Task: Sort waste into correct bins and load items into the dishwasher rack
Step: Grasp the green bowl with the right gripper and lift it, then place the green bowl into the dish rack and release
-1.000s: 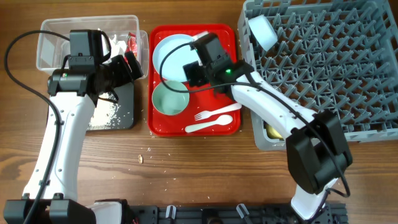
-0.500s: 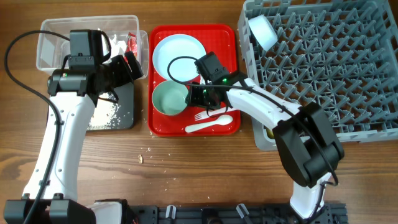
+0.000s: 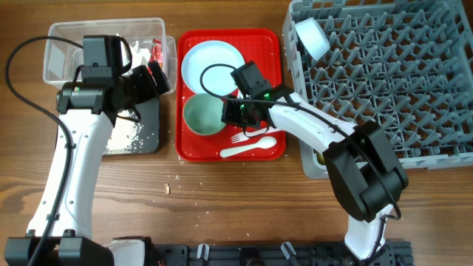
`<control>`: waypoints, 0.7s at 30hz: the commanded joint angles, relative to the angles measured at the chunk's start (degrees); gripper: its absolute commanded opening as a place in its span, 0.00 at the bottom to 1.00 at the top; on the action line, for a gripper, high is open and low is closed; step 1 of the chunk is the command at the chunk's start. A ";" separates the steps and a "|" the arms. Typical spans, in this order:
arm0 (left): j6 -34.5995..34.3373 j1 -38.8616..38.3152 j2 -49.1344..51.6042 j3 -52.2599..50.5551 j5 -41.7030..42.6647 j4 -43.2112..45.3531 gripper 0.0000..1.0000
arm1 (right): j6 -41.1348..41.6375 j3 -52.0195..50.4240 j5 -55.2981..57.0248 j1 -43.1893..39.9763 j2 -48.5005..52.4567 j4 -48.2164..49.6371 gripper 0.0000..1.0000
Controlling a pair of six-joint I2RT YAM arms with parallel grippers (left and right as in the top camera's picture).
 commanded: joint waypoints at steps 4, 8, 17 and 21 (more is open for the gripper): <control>-0.15 0.31 0.31 0.46 -0.35 -0.02 1.00 | -9.66 -0.24 -3.96 -4.37 -4.66 -3.30 0.04; -0.15 0.31 0.31 0.46 -0.35 -0.02 1.00 | -13.07 -0.24 1.75 -10.97 -12.44 -8.11 0.04; -0.15 0.31 0.31 0.46 -0.35 0.00 1.00 | -13.20 -0.24 55.06 -16.55 -29.00 -17.49 0.04; -0.13 0.31 0.31 0.46 -0.35 -0.02 1.00 | -13.00 -0.26 74.20 -16.55 -27.89 -23.67 0.04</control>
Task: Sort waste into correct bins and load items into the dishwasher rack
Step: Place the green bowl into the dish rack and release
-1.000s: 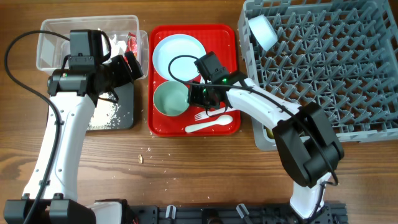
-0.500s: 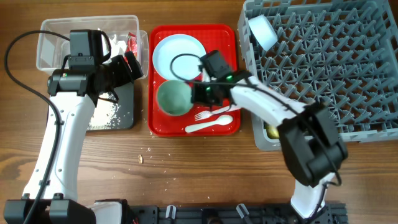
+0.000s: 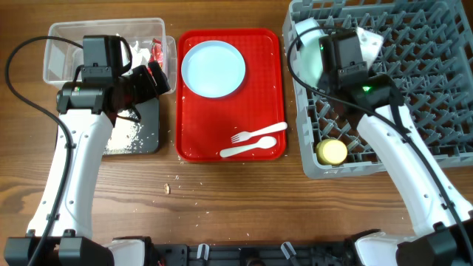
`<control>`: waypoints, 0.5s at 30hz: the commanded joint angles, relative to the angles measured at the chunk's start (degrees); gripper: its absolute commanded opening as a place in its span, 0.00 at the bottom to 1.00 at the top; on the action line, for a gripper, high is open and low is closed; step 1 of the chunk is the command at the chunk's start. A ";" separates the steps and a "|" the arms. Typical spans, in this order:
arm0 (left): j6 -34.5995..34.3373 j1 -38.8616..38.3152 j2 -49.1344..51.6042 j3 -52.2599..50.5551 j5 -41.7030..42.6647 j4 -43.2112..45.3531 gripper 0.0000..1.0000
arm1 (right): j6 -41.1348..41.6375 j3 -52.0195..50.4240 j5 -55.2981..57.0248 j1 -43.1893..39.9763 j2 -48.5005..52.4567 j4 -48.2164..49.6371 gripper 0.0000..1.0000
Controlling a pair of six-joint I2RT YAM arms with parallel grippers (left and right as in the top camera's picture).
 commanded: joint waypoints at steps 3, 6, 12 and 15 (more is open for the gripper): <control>-0.13 0.31 0.31 0.46 -0.35 0.00 1.00 | -4.15 -0.17 28.96 0.11 2.34 -2.38 0.04; -0.11 0.31 0.31 0.46 -0.35 0.00 1.00 | -16.44 -0.17 31.26 0.11 4.13 1.22 0.04; -0.13 0.31 0.31 0.46 -0.35 0.00 1.00 | -37.20 -0.17 29.81 1.05 7.56 10.29 0.04; -0.11 0.31 0.31 0.46 -0.35 0.00 1.00 | -44.39 -0.17 29.83 2.71 10.58 10.71 0.05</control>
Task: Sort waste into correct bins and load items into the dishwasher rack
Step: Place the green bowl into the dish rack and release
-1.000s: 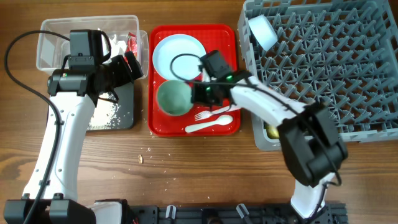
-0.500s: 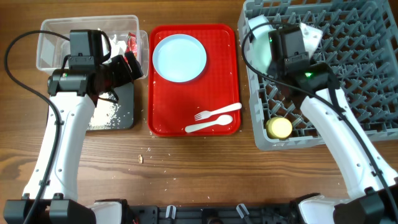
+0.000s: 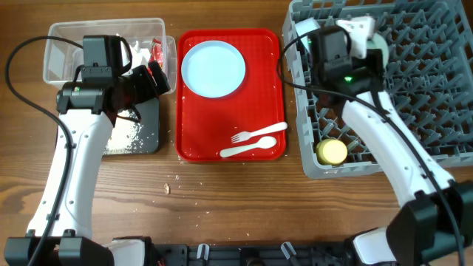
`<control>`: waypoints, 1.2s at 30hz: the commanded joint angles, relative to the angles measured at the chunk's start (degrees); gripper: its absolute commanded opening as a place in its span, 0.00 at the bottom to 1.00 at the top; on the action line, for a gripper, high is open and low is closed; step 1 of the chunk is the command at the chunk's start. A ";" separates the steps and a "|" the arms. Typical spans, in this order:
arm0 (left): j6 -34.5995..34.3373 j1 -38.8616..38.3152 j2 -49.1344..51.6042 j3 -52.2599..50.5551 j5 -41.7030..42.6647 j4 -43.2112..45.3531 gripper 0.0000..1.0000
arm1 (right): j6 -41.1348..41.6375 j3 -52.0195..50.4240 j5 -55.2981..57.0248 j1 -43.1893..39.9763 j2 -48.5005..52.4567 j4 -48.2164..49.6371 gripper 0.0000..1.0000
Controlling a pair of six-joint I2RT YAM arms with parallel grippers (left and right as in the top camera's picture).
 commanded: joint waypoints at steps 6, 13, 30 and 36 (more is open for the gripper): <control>-0.13 0.31 0.31 0.46 -0.35 0.00 1.00 | -12.37 -0.17 1.64 2.32 9.66 0.22 0.04; -0.11 0.31 0.31 0.46 -0.33 0.02 1.00 | -12.35 -0.17 1.60 4.35 11.74 0.17 0.04; -0.13 0.31 0.31 0.46 -0.35 0.00 1.00 | -12.26 -0.15 -0.66 10.47 11.74 -2.01 1.00; -0.13 0.31 0.31 0.46 -0.35 0.00 1.00 | -11.23 -0.15 -9.49 10.47 11.37 5.01 1.00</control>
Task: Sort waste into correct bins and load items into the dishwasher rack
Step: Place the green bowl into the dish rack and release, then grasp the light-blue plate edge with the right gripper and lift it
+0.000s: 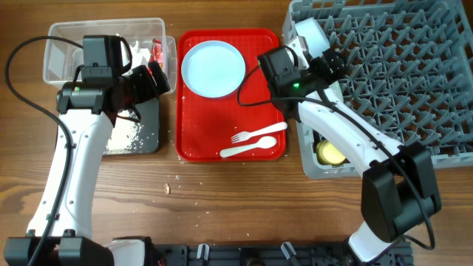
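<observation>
A white plate [213, 68] lies at the back of the red tray [194, 151]. A white fork [246, 136] and a white spoon [250, 148] lie at the tray's front. My right gripper [330, 65] hangs over the left part of the grey dishwasher rack [414, 89], fingers spread, nothing seen between them. A white bowl [310, 33] leans in the rack's back left corner. The green bowl is hidden from view. My left gripper [153, 76] hovers at the near edge of the clear bin [66, 55]; its jaws are a dark mass.
The clear bin holds white scraps and a red wrapper [156, 52]. A grey bin [140, 137] dusted with white crumbs sits in front of it. A yellow item [331, 153] rests in the rack's front left pocket. Crumbs [168, 188] lie on the wooden table.
My right wrist has moved left and nearer, from over the rack's back left to the rack's left edge. The pale bowl seen at its fingers no longer shows. The left arm is unchanged.
My right gripper was at the green bowl on the tray. Then the bowl was gone from the tray and the gripper was over the rack with it. It then stood deeper over the rack's back left, and now the gripper is empty at the rack's left side.
</observation>
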`<control>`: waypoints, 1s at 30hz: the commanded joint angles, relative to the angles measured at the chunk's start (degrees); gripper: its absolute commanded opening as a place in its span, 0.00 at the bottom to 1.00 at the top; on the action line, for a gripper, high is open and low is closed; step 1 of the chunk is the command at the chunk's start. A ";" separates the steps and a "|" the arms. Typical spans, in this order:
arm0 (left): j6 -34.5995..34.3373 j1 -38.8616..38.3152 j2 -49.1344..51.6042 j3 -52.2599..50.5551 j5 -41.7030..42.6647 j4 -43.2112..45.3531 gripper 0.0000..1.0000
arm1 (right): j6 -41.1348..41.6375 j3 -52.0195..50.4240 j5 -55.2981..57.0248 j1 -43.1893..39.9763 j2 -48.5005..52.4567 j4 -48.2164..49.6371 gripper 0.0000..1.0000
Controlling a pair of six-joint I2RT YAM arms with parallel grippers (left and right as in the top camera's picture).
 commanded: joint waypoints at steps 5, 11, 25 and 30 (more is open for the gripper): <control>-0.13 0.31 0.31 0.46 -0.33 0.00 1.00 | 6.56 -0.15 -27.04 0.07 -0.11 6.62 1.00; -0.11 0.31 0.31 0.46 -0.33 -0.02 1.00 | 21.29 -0.15 -68.37 0.20 -0.11 7.78 1.00; -0.13 0.31 0.31 0.46 -0.33 -0.02 1.00 | 49.88 0.59 -64.67 0.17 1.95 20.46 0.78; -0.13 0.31 0.31 0.46 -0.33 -0.02 1.00 | 49.79 7.82 -64.74 0.17 11.30 15.76 0.79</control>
